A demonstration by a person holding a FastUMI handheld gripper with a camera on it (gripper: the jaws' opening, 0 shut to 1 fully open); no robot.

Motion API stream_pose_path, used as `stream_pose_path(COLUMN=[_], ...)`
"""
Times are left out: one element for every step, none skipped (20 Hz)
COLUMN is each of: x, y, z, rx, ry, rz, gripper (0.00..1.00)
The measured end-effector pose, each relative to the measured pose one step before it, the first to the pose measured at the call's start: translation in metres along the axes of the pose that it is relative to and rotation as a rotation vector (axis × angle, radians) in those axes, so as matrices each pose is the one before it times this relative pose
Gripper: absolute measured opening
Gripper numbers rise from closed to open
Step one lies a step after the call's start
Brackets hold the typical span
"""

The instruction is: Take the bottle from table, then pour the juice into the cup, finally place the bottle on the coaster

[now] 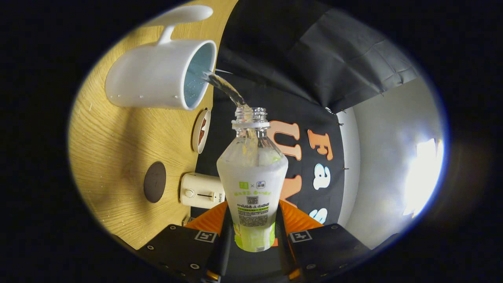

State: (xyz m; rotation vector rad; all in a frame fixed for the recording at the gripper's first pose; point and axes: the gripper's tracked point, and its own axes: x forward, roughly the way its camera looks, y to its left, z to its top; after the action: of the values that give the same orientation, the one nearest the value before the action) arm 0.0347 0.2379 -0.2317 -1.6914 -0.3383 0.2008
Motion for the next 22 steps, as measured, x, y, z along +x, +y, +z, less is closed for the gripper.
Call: stream_pose_path(x=[0.00013, 0.00117, 0.0006, 0.00075, -0.00015, 0.00068, -0.00024, -0.00026, 0.00007, 0.00141, -0.00039, 0.00005, -0.00062, 0.00041, 0.00068, 0.00031, -0.00006, 0.00035, 0.00006, 0.00072, 0.00046, 0.00029], y=[-0.00029, -0.00182, -0.00029, 0.00005, -0.00007, -0.00002, 0.00024, -0.00071, -0.00005, -0.0005, -0.00001, -0.00021, -0.00022, -0.00026, -0.00079, 0.00013, -0.0007, -0.00038, -0.00094, 0.00032, 0.00007, -0.00091], z=[0.0001, -0.00059, 0.00049, -0.00109, -0.00038, -0.00003, -0.00002, 0.00072, 0.00035, -0.00153, -0.00021, 0.00041, 0.00028, 0.00039, 0.00048, -0.00072, 0.00033, -0.00029, 0.00069, -0.00049, 0.00029, -0.00066], rx=[-0.01169, -0.00906, -0.00422, -0.00061, -0.00054, -0.00149, -0.00128, -0.00132, -0.00345, -0.00564, -0.00545, -0.004, -0.00314, -0.0048, -0.00935, -0.00792, -0.00546, -0.00334, -0.00268, -0.0034, -0.00575, -0.00692], ry=[-0.00615, -0.00419, -0.00382, -0.00069, -0.00037, -0.00061, 0.00026, -0.00183, -0.00238, -0.00253, -0.00229, -0.00178, 0.00048, -0.00375, -0.00561, -0.00324, -0.0017, -0.0018, -0.00301, -0.00182, -0.00427, -0.00347], rz=[0.00188, -0.00116, 0.00112, -0.00056, -0.00156, -0.00475, -0.00084, -0.00274, -0.00102, -0.00344, -0.00014, -0.00022, -0.00058, -0.00124, -0.00234, 0.00089, 0.00041, 0.00088, -0.0024, -0.00168, -0.00093, -0.00356], gripper=[0.52, 0.52, 0.52, 0.52, 0.52, 0.52, 0.52, 0.52, 0.52, 0.52, 0.52, 0.52, 0.52, 0.52, 0.52, 0.52, 0.52, 0.52, 0.52, 0.52, 0.52, 0.52])
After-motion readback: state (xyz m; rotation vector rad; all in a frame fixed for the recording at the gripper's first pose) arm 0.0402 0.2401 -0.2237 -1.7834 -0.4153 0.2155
